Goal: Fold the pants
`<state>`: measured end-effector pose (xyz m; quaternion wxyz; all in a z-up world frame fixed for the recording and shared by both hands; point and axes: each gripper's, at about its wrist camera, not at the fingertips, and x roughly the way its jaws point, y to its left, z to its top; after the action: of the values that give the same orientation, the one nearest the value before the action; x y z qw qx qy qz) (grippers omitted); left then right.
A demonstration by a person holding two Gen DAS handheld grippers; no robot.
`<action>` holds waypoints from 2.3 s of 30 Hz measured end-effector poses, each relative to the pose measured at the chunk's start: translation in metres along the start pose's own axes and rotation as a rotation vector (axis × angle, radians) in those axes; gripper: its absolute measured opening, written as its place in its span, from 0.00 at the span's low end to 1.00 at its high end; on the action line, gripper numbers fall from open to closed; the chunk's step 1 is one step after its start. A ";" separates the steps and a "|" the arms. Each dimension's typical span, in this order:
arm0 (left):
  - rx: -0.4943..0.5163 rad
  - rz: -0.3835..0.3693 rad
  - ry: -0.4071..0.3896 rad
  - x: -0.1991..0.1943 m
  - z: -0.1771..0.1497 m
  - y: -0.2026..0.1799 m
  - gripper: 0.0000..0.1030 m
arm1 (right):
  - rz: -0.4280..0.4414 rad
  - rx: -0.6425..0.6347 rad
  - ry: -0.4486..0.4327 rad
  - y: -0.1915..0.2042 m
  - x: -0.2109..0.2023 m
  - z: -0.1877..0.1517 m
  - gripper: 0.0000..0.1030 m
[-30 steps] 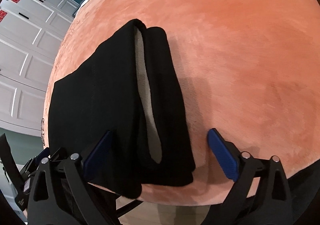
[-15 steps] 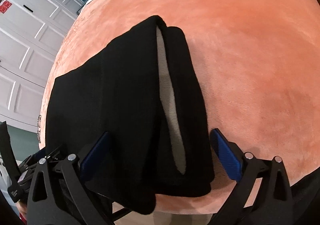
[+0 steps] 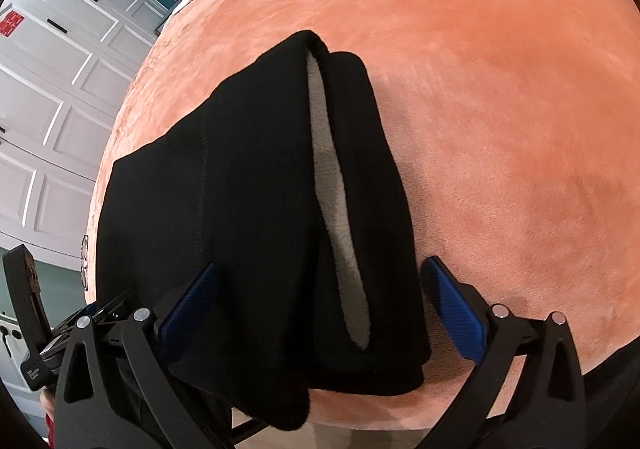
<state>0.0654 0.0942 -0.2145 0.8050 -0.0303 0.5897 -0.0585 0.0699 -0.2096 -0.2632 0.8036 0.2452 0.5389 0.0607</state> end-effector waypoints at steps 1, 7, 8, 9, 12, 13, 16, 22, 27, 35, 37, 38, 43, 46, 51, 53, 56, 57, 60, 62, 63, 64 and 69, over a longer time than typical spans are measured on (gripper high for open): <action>-0.005 -0.012 0.006 0.001 0.001 0.002 0.95 | 0.002 0.007 -0.009 0.000 0.000 -0.001 0.96; -0.040 -0.046 0.017 0.001 0.003 0.014 0.95 | -0.007 0.005 -0.023 0.000 -0.002 -0.004 0.96; -0.039 -0.044 0.015 0.001 0.003 0.014 0.95 | -0.007 0.005 -0.016 0.000 -0.002 -0.003 0.96; -0.033 -0.039 0.013 0.000 0.004 0.014 0.95 | -0.004 0.007 -0.009 0.000 -0.002 -0.002 0.96; -0.016 -0.032 0.012 0.001 0.000 0.007 0.95 | 0.012 0.019 0.006 -0.001 -0.003 -0.001 0.96; -0.013 -0.034 0.013 0.002 0.000 0.007 0.94 | 0.021 0.019 0.013 -0.001 -0.004 -0.001 0.96; -0.013 -0.073 0.027 0.002 0.004 0.005 0.91 | 0.034 -0.001 0.035 0.000 -0.005 -0.004 0.91; -0.054 -0.152 0.052 0.006 0.004 0.007 0.91 | 0.075 0.027 0.061 -0.005 -0.006 -0.002 0.88; -0.103 -0.247 0.058 0.013 0.007 0.018 0.77 | 0.126 0.100 0.051 -0.013 -0.001 0.000 0.89; -0.109 -0.264 0.007 -0.021 0.001 0.014 0.26 | 0.191 0.113 0.076 -0.003 -0.020 0.001 0.38; -0.110 -0.280 -0.003 -0.037 0.004 0.011 0.25 | 0.211 0.119 0.063 0.001 -0.033 -0.001 0.37; -0.109 -0.291 -0.007 -0.044 0.007 0.007 0.25 | 0.225 0.122 0.058 0.001 -0.040 -0.003 0.37; -0.062 -0.340 -0.050 -0.094 0.013 -0.008 0.24 | 0.269 0.091 0.011 0.012 -0.088 -0.011 0.36; -0.023 -0.383 -0.100 -0.131 0.020 -0.018 0.24 | 0.291 0.057 -0.036 0.020 -0.124 -0.010 0.36; 0.059 -0.413 -0.245 -0.196 0.042 -0.032 0.24 | 0.322 -0.035 -0.178 0.049 -0.194 0.004 0.36; 0.088 -0.428 -0.325 -0.223 0.051 -0.037 0.24 | 0.348 -0.072 -0.258 0.060 -0.224 0.019 0.36; 0.142 -0.428 -0.469 -0.267 0.082 -0.052 0.24 | 0.386 -0.137 -0.374 0.082 -0.258 0.051 0.36; 0.162 -0.427 -0.522 -0.282 0.094 -0.054 0.24 | 0.399 -0.172 -0.424 0.091 -0.270 0.067 0.36; 0.221 -0.398 -0.658 -0.313 0.130 -0.064 0.24 | 0.422 -0.237 -0.517 0.111 -0.291 0.104 0.36; 0.235 -0.389 -0.720 -0.324 0.150 -0.064 0.24 | 0.437 -0.278 -0.587 0.126 -0.300 0.139 0.36; 0.243 -0.376 -0.761 -0.328 0.170 -0.067 0.24 | 0.438 -0.292 -0.619 0.133 -0.302 0.158 0.36; 0.241 -0.368 -0.781 -0.328 0.182 -0.070 0.24 | 0.441 -0.301 -0.639 0.137 -0.301 0.173 0.36; 0.210 -0.347 -0.842 -0.303 0.264 -0.075 0.25 | 0.463 -0.308 -0.713 0.152 -0.272 0.264 0.36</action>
<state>0.2223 0.0543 0.1605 0.9512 -0.0678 0.1889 -0.2343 0.2195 -0.2624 0.1135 0.9314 0.2426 0.1438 0.2302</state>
